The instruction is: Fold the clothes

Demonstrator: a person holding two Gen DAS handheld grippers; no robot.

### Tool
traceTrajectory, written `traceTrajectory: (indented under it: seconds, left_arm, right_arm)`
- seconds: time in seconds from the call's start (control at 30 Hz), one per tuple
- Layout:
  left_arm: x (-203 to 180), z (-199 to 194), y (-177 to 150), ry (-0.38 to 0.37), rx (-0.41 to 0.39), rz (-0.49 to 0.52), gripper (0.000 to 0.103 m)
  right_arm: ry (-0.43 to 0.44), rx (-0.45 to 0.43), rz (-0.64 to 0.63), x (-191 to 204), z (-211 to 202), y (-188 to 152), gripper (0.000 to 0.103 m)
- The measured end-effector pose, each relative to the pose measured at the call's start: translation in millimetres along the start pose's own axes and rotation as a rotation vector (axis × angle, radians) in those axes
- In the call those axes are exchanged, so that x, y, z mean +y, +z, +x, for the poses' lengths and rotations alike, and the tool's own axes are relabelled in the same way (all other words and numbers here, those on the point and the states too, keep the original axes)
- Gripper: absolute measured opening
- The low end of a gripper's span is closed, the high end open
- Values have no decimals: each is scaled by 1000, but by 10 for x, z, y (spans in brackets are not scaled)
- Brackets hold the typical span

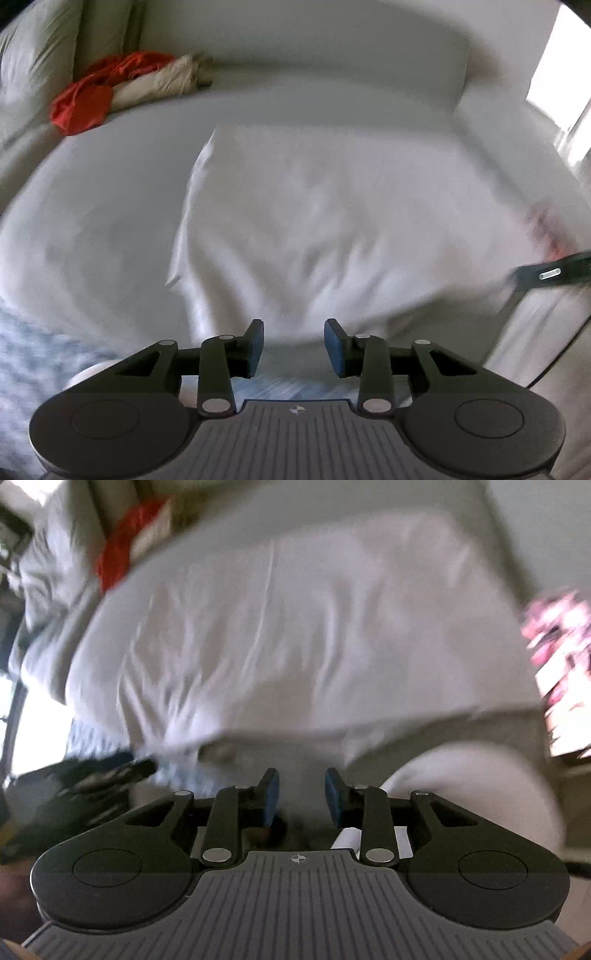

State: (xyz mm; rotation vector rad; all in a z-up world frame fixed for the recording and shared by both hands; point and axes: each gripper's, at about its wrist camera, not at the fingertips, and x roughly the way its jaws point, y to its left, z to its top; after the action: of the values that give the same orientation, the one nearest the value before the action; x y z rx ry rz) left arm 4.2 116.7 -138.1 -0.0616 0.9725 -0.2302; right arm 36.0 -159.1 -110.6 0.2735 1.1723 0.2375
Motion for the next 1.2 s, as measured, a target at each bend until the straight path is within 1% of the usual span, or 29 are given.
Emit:
traceTrajectory:
  seconds: [0.07, 0.1, 0.13, 0.17, 0.2, 0.23, 0.27, 0.3, 0.37, 0.4, 0.43, 0.47, 0.5, 0.53, 0.57, 0.6, 0.63, 0.67, 0.7, 0.73, 0.77, 0.83, 0.87, 0.9, 0.93, 0.97, 1.0, 1.07, 1.2]
  left_arm:
    - [-165, 27, 123, -81, -82, 2, 34]
    - [-297, 75, 171, -97, -122, 41, 35]
    - [-456, 168, 207, -103, -147, 104, 36]
    - [-527, 298, 186, -79, -101, 139, 39]
    - [-598, 428, 165, -56, -54, 175, 40]
    - [-669, 559, 145, -32, -7, 210, 40]
    - [-646, 541, 88, -23, 9, 220, 42]
    - [-623, 522, 30, -15, 26, 229, 41]
    - [-471, 382, 16, -68, 92, 190, 38]
    - [-395, 312, 10, -95, 126, 171, 39]
    - [-274, 199, 50, -121, 89, 139, 39]
    - [-160, 123, 127, -119, 46, 106, 40]
    - [-39, 46, 217, -103, -7, 65, 46]
    - [116, 16, 332, -76, -66, 10, 49]
    - [272, -14, 446, -48, -124, -45, 50]
    - [453, 23, 562, -37, -152, -127, 50]
    - [635, 59, 677, -27, -180, -209, 49]
    - [861, 153, 774, -41, -177, -320, 46]
    - [1077, 271, 836, -76, -162, -422, 44]
    - [1293, 389, 897, -111, -146, -524, 43]
    - [1471, 526, 974, -145, -121, -598, 41]
    - [1698, 788, 1013, -211, -58, -703, 41]
    - [1790, 913, 1022, -245, -24, -748, 40]
    - [1839, 992, 1006, -266, -2, -774, 38]
    - [1887, 1071, 989, -287, 21, -799, 38]
    - [1905, 1102, 969, -278, 30, -803, 38]
    - [1953, 1125, 977, -266, 35, -791, 38]
    - [1997, 1166, 927, -310, 42, -792, 38]
    - [2048, 1207, 876, -412, 30, -808, 36]
  right_arm:
    - [50, -94, 17, 20, 45, 158, 36]
    - [50, -114, 19, 53, 138, 214, 36]
    - [40, -132, 19, 90, 237, 264, 32]
    - [30, -150, 19, 127, 336, 314, 32]
    - [-18, -150, 28, 119, 424, 335, 34]
    - [-67, -117, 43, 79, 523, 334, 34]
    - [-81, -59, 50, 14, 582, 292, 34]
    - [-87, 3, 54, -57, 630, 240, 29]
    - [-62, 39, 78, -181, 463, 162, 31]
    - [-48, 52, 90, -241, 364, 124, 32]
    - [-34, 66, 103, -302, 266, 86, 34]
    - [-14, 33, 106, -340, 128, 66, 34]
    - [3, -23, 116, -379, 14, 113, 35]
    - [20, -81, 128, -420, -91, 176, 48]
    - [34, -135, 147, -468, -162, 248, 55]
    - [45, -179, 163, -520, -182, 344, 61]
    - [56, -221, 178, -574, -190, 447, 61]
    - [77, -234, 189, -622, -146, 515, 61]
    - [99, -240, 200, -669, -89, 575, 60]
    - [128, -228, 219, -722, 28, 626, 56]
    - [158, -211, 242, -777, 162, 674, 55]
    - [202, -156, 281, -826, 448, 686, 44]
    - [223, -127, 300, -848, 593, 688, 44]
    - [245, -99, 320, -869, 738, 689, 44]
    - [240, -78, 330, -870, 834, 659, 44]
    - [228, -61, 338, -865, 917, 620, 43]
    - [227, -68, 333, -868, 943, 577, 38]
    - [234, -86, 321, -872, 973, 507, 38]
    - [266, -73, 348, -946, 1017, 491, 35]
